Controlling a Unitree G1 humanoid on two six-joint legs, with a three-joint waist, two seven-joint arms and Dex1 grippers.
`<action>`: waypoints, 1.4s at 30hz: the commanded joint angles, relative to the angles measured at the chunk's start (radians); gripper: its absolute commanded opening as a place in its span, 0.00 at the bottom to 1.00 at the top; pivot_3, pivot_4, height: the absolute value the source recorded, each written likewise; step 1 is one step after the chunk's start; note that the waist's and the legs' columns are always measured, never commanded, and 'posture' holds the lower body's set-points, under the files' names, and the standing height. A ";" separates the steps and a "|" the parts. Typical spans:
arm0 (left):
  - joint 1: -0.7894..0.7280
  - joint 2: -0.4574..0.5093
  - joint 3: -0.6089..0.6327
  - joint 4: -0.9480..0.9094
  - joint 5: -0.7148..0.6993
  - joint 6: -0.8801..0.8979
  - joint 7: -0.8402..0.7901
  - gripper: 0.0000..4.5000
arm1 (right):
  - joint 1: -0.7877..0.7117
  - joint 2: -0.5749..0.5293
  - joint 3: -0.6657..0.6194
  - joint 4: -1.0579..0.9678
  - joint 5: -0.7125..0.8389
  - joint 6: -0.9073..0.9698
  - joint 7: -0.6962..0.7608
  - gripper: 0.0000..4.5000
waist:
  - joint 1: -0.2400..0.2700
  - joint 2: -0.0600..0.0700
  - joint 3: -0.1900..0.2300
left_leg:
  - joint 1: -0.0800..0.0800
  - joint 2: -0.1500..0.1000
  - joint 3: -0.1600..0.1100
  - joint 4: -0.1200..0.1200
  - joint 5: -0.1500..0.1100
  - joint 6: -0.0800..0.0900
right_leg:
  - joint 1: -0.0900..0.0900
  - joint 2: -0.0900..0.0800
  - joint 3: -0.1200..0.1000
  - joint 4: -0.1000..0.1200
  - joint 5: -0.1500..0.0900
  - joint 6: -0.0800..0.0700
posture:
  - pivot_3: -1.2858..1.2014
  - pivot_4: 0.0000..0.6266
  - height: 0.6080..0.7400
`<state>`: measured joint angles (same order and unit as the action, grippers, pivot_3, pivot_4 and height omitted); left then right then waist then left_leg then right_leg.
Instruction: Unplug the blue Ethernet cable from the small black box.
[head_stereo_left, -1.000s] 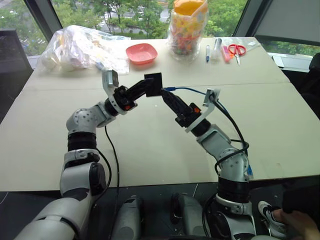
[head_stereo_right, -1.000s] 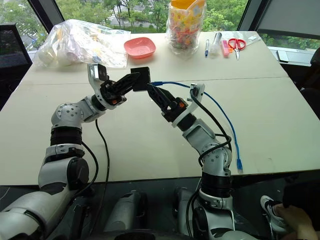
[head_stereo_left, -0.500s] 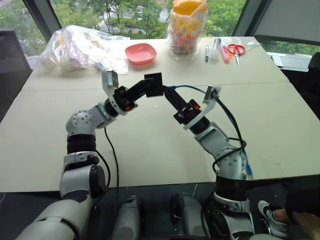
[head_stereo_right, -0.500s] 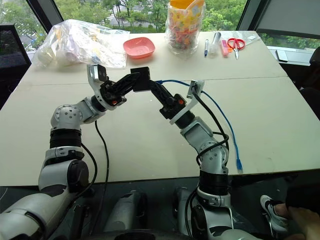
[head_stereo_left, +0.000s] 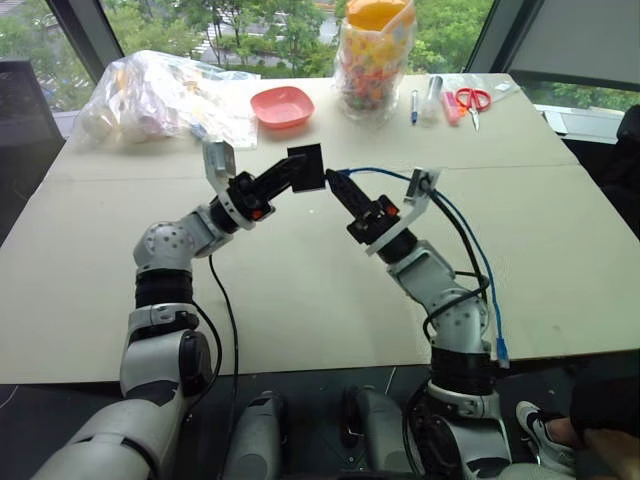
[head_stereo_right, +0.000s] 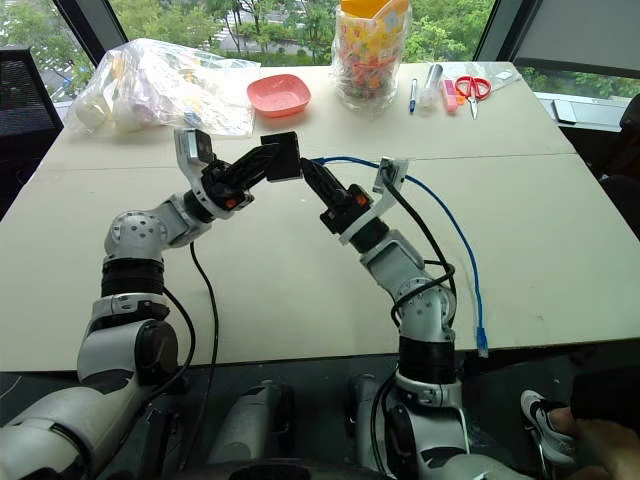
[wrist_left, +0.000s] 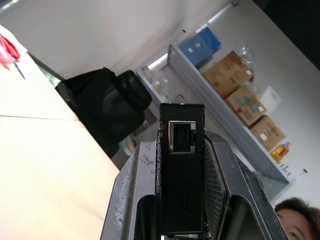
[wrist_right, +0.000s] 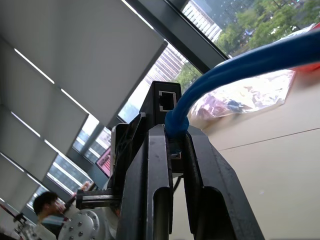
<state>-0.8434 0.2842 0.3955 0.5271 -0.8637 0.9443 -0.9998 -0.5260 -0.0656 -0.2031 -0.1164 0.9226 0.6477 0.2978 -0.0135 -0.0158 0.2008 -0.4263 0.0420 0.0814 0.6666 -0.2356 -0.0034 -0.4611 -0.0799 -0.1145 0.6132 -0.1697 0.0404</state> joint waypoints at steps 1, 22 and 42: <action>0.017 0.066 0.050 -0.055 0.002 -0.078 0.017 0.11 | -0.090 -0.159 -0.121 0.073 -0.055 -0.054 0.001 0.00 | 0.000 0.000 0.000 | 0.000 0.000 0.000 0.000 0.000 0.000 | 0.000 0.000 0.000 0.000 0.000 0.000 | 0.52 0.24 1.00; 0.164 -0.114 -0.308 -0.255 0.440 -0.672 0.238 0.11 | -0.524 -0.385 0.016 1.239 -0.617 -0.411 0.137 0.38 | -0.001 0.000 0.000 | -0.001 -0.004 0.006 -0.002 0.000 0.001 | -0.001 -0.001 0.001 -0.001 0.001 -0.001 | 0.52 0.24 1.00; -0.138 -0.235 -0.344 0.590 0.699 -1.238 0.301 0.40 | 0.089 -0.246 0.009 -0.060 -0.389 0.125 0.088 1.00 | 0.018 0.001 0.000 | -0.001 -0.001 0.002 0.000 -0.001 0.002 | -0.001 -0.002 0.000 -0.001 -0.001 0.002 | 0.52 0.24 1.00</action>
<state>-0.9493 0.0479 0.0485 1.1033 -0.1797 -0.2552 -0.6820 -0.4356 -0.3202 -0.1587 -0.1004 0.5018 0.7665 0.4063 0.0046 -0.0152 0.2008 -0.4270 0.0417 0.0831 0.6670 -0.2370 -0.0014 -0.4618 -0.0816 -0.1150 0.6123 -0.1703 0.0421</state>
